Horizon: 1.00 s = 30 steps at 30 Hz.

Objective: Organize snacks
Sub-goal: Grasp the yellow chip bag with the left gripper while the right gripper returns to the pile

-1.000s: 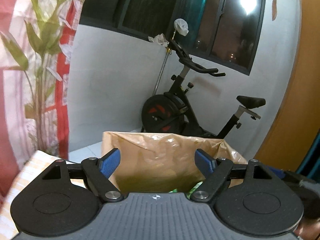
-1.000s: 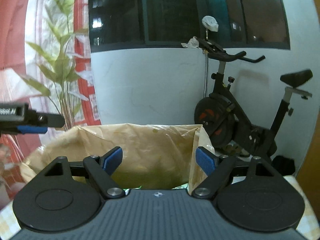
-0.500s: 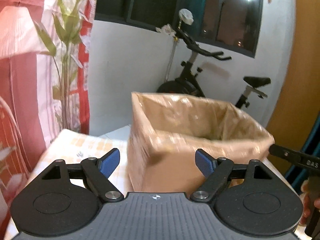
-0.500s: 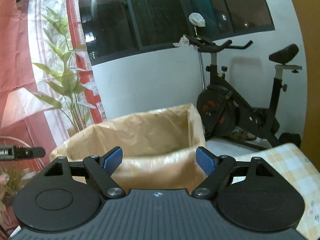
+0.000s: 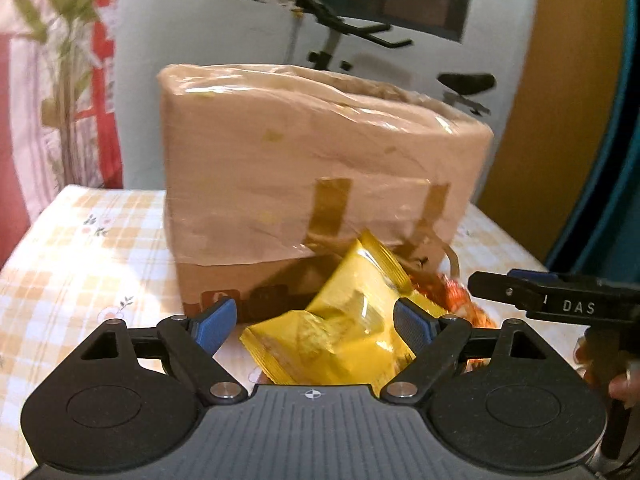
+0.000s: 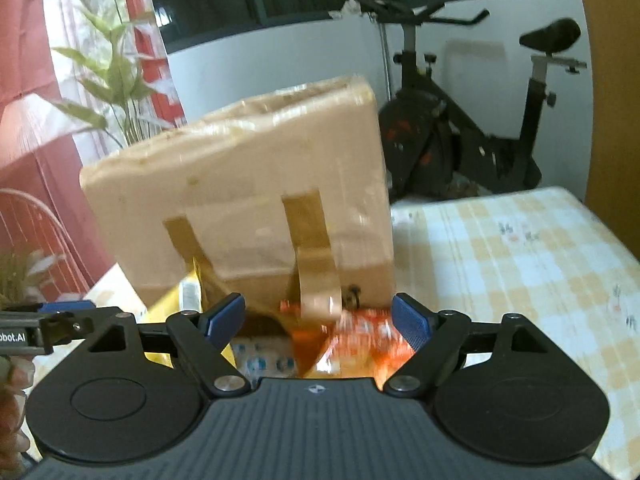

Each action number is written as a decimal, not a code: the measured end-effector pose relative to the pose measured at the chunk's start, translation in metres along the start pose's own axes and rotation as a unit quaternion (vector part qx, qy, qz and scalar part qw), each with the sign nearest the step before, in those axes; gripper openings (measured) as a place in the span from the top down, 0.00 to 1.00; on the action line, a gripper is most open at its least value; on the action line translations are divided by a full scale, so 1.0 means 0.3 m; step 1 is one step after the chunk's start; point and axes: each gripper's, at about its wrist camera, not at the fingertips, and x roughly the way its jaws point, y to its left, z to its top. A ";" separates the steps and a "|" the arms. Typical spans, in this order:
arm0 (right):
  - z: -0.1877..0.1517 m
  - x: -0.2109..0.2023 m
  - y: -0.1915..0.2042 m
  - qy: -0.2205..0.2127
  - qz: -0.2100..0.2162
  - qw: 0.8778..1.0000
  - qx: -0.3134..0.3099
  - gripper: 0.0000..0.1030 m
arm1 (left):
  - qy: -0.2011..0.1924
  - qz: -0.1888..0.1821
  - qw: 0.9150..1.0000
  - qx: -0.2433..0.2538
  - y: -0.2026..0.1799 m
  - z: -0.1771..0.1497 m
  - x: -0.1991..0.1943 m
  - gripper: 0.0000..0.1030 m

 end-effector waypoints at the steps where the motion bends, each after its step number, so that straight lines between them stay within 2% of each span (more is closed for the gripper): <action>1: -0.008 0.000 -0.001 0.004 -0.002 1.000 -0.001 0.19 | 0.000 -0.001 1.000 0.006 -0.005 -0.006 0.002 0.15; 9: -0.050 0.011 0.002 0.035 -0.014 0.999 -0.003 0.19 | 0.002 -0.002 1.000 -0.001 0.008 -0.004 0.028 0.15; 19: -0.070 -0.044 0.015 0.026 -0.013 1.000 -0.001 0.19 | -0.002 -0.006 0.999 0.031 -0.021 0.031 0.094 0.13; 22: -0.080 -0.050 0.016 0.027 -0.015 1.000 -0.004 0.19 | -0.001 -0.010 1.000 0.024 -0.016 0.031 0.107 0.12; 26: -0.100 -0.026 0.017 0.049 -0.012 0.999 -0.002 0.19 | -0.002 -0.016 1.000 0.011 0.001 0.023 0.105 0.11; 30: -0.100 0.016 0.033 0.056 -0.013 0.998 -0.023 0.19 | -0.005 -0.017 1.000 0.002 0.032 0.014 0.088 0.11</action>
